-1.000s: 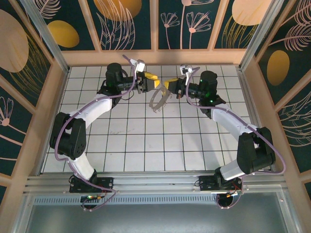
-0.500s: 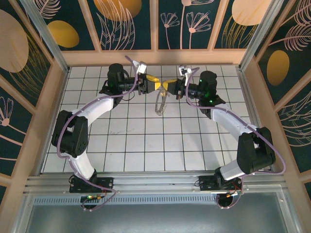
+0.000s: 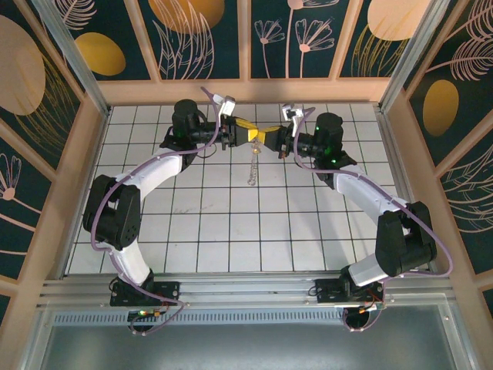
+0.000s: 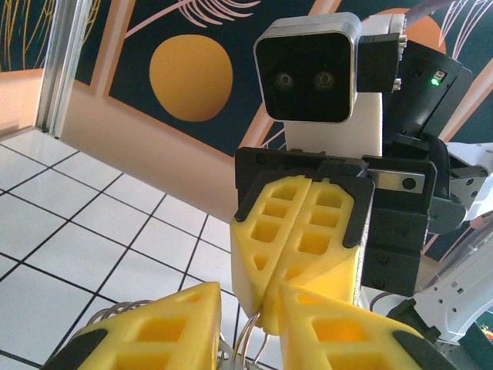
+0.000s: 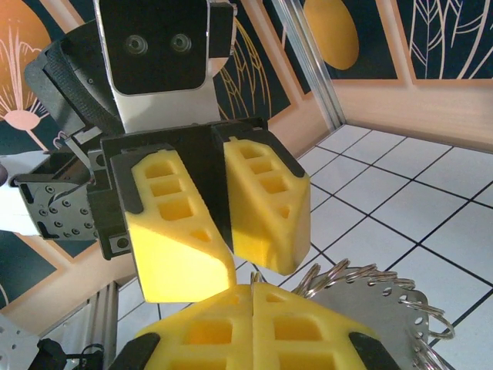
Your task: Put the keys on the keyring
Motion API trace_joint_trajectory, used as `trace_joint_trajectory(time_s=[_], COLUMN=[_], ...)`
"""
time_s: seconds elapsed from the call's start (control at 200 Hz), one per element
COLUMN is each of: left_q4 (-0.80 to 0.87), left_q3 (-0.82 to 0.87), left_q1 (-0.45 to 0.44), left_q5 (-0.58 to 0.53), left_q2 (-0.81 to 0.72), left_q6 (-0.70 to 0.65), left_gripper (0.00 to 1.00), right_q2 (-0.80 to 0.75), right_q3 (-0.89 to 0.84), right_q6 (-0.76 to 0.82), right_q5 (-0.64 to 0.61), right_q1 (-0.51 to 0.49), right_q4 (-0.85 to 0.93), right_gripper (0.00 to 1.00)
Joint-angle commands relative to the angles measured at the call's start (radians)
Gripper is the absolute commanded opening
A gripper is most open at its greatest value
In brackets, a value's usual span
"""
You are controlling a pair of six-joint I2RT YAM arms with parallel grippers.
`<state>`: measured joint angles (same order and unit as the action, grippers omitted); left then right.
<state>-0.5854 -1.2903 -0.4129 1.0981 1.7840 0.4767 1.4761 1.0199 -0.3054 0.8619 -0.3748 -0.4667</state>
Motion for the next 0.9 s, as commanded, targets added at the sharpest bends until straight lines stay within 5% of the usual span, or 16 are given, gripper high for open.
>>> trace_joint_trajectory(time_s=[0.0,0.305,0.896], left_q4=[-0.068,-0.089,-0.137], left_q3=[0.008,0.045,0.008], left_q1=[-0.006,-0.006,-0.023], left_q5=[0.034,0.059,0.061], left_q2=[0.005,-0.022,0.008], left_q6=[0.013,0.005,0.047], left_gripper=[0.28,0.31,0.2], right_q2=[-0.006,-0.006,0.006], right_q3=[0.029,0.017,0.02], right_q6=[-0.01,-0.042,-0.049], right_q5=[-0.003,-0.009,0.017], right_q1=[-0.002,0.013,0.01], right_q4=[-0.064,-0.094,-0.101], right_gripper=[0.0,0.0,0.0])
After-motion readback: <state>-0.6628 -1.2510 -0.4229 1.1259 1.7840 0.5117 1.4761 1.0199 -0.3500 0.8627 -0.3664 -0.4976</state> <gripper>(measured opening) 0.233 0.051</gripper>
